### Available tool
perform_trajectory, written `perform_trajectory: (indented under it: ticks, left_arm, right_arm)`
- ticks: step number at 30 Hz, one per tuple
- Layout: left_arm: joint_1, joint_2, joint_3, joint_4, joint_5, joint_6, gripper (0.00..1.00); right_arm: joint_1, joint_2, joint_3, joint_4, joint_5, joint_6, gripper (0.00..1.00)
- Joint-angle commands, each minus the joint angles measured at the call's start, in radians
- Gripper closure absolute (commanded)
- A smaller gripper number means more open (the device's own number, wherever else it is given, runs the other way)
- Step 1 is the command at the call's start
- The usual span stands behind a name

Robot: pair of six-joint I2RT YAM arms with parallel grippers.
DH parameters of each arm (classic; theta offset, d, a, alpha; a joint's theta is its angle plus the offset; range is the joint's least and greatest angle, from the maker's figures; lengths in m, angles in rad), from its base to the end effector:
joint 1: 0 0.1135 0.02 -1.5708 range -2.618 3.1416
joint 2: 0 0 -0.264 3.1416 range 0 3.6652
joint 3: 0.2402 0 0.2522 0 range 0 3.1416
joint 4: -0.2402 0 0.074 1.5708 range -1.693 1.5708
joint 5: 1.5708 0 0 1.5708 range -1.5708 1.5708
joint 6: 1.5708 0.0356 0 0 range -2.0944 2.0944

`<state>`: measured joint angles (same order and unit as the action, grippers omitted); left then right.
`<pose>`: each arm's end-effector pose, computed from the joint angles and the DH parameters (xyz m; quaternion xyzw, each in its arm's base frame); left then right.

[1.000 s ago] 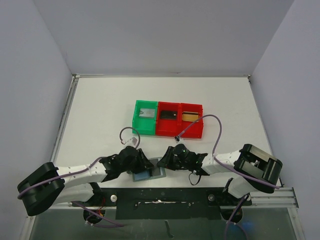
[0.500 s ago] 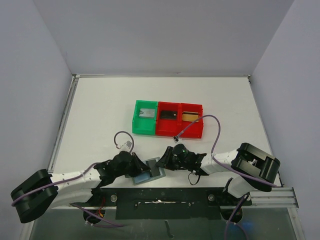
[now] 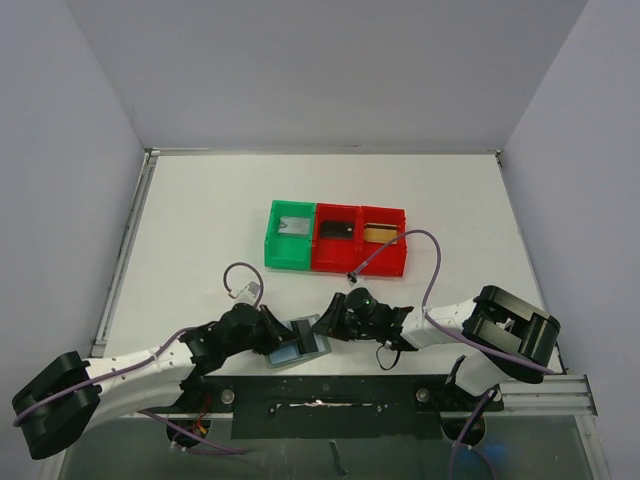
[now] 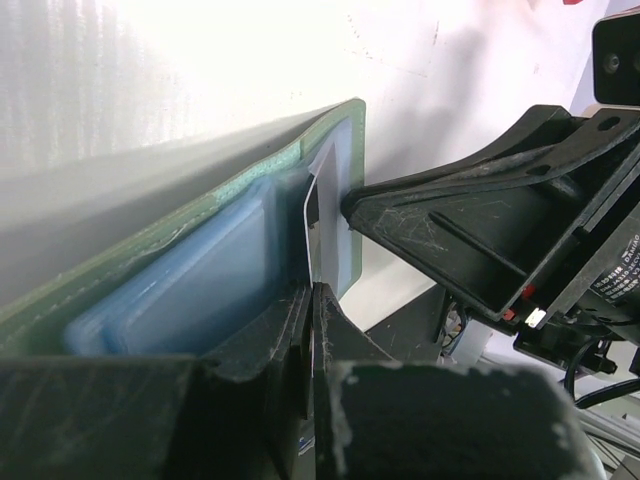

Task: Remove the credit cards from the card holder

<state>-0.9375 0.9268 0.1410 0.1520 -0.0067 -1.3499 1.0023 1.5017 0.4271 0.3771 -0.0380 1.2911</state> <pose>0.0981 -0.1332 0.1288 -0.1842 0.8730 -0.4097 0.1898 0.1362 0.2157 0.1196 0.1224 0.8977 0.3925 0.1583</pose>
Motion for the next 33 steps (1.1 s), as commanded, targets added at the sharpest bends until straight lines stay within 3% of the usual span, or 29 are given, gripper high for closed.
perform_trajectory:
  ticks: [1, 8, 14, 22, 28, 33]
  left_arm:
    - [0.009, -0.034, 0.041, -0.081, 0.001, 0.039, 1.00]
    - [0.021, -0.030, 0.067, -0.163, 0.003, 0.111, 1.00]
    - [0.029, 0.057, 0.075, -0.058, 0.072, 0.178, 1.00]
    - [0.031, 0.240, 0.193, 0.012, 0.136, 0.252, 1.00]
    - [0.034, 0.297, 0.239, -0.034, 0.150, 0.288, 1.00]
    - [0.035, 0.278, 0.224, -0.048, 0.147, 0.283, 1.00]
  right_arm:
    - [0.009, 0.026, -0.015, -0.156, 0.019, -0.036, 0.80]
    - [0.008, 0.018, -0.009, -0.179, 0.035, -0.031, 0.80]
    - [0.010, -0.077, 0.006, -0.344, 0.156, -0.014, 0.80]
    - [0.015, -0.302, -0.008, -0.478, 0.273, -0.026, 0.79]
    - [0.027, -0.379, 0.025, -0.399, 0.240, -0.113, 0.74]
    - [0.033, -0.237, 0.101, -0.319, 0.144, -0.160, 0.71]
